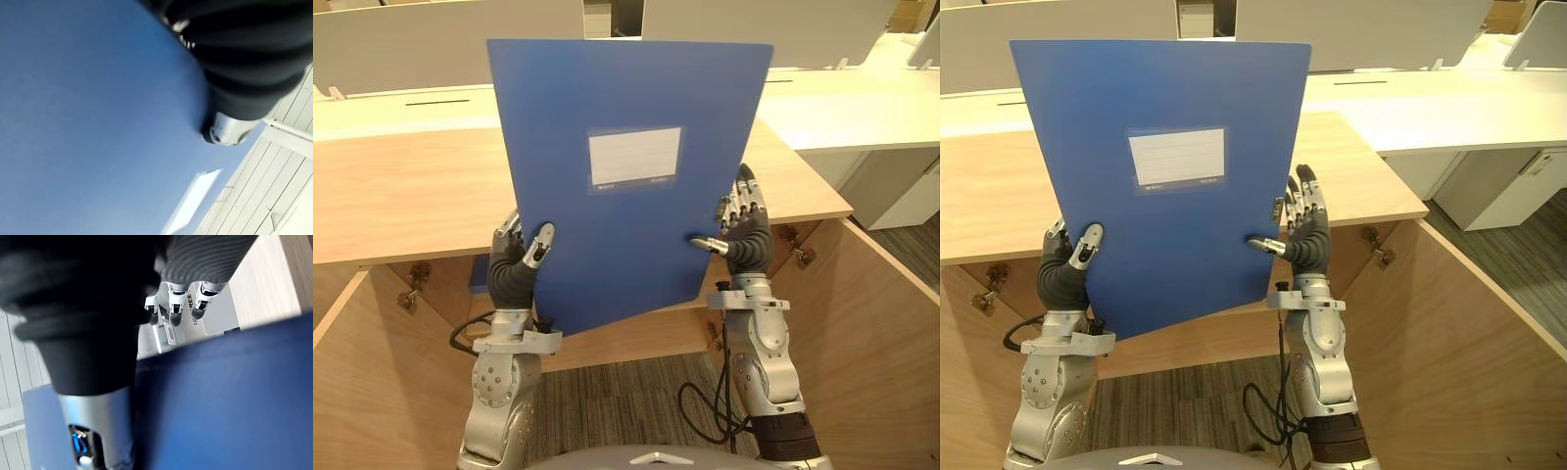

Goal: Walk over to the cabinet, pick up the folder, carry it to the office cabinet, place the folder inside the office cabinet, then close the office cabinet door

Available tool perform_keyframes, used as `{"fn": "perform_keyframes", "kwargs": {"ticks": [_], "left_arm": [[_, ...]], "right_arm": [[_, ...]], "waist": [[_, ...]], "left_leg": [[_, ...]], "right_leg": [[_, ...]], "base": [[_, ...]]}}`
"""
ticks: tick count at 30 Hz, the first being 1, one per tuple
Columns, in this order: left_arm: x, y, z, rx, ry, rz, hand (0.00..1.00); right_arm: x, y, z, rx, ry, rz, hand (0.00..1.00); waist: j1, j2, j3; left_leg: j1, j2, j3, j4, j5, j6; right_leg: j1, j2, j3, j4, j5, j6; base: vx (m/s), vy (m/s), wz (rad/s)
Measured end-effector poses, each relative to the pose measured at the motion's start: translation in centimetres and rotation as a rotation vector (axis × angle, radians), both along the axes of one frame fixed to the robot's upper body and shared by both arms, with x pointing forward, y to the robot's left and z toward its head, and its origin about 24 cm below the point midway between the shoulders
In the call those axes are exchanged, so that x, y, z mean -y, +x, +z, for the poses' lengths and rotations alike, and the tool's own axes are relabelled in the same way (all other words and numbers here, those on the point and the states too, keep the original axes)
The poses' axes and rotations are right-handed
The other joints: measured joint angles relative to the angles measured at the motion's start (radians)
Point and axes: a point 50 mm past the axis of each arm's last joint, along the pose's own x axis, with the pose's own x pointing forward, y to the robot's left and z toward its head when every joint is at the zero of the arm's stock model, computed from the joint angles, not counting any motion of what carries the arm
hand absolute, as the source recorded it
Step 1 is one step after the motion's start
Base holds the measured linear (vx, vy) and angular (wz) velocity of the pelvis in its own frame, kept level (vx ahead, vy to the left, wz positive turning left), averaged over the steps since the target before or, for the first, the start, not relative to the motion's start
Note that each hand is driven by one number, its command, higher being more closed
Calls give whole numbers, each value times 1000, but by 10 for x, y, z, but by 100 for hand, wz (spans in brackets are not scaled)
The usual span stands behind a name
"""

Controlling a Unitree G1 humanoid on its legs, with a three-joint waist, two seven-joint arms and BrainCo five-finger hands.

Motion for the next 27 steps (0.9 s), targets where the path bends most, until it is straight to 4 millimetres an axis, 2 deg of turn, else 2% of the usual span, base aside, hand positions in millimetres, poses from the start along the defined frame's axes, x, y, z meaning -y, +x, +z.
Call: {"fn": "perform_keyframes", "kwargs": {"ticks": [3,4,11,14,21,22,27], "left_arm": [[1,0,-1,-3,10,-11,100],[0,0,-1,-6,18,-14,100],[0,4,-7,-32,38,-18,100],[0,7,-8,-32,74,-26,100],[-1,10,-8,-32,101,-2,100],[-2,12,-10,-41,111,5,0],[-6,15,-9,-35,159,64,0]], "right_arm": [[-5,6,-7,-38,-18,43,0],[-7,8,-9,-49,-40,66,100],[-14,9,-18,-84,-145,180,100],[-16,10,-27,-125,-150,195,100],[-20,11,-31,-145,-116,216,100],[-21,11,-36,-163,-104,212,100],[-26,5,-44,-197,-35,194,100]], "waist": [[-4,0,0],[-3,0,0],[2,-1,0],[1,-2,-1],[-3,-6,-5],[-3,-9,-8],[-6,-24,-22]], "left_leg": [[-1,-1,0,0,3,1],[-1,-1,0,0,4,1],[-3,-1,-4,-1,10,0],[-5,-1,-7,-1,14,-1],[-5,-1,-7,0,19,-2],[-6,-1,-8,0,20,-2],[-19,-1,-13,0,26,1]], "right_leg": [[-1,0,0,0,0,0],[-2,0,0,0,0,0],[-7,0,-3,1,-1,-1],[-8,0,-4,2,-1,-1],[-9,0,-4,2,-1,-2],[-9,0,-4,2,-1,-2],[-20,0,-6,3,1,-4]], "base": [[-33,-27,0],[-33,-24,0],[-21,-13,1],[-11,-8,1],[-5,-3,0],[0,0,0],[0,0,0]]}}
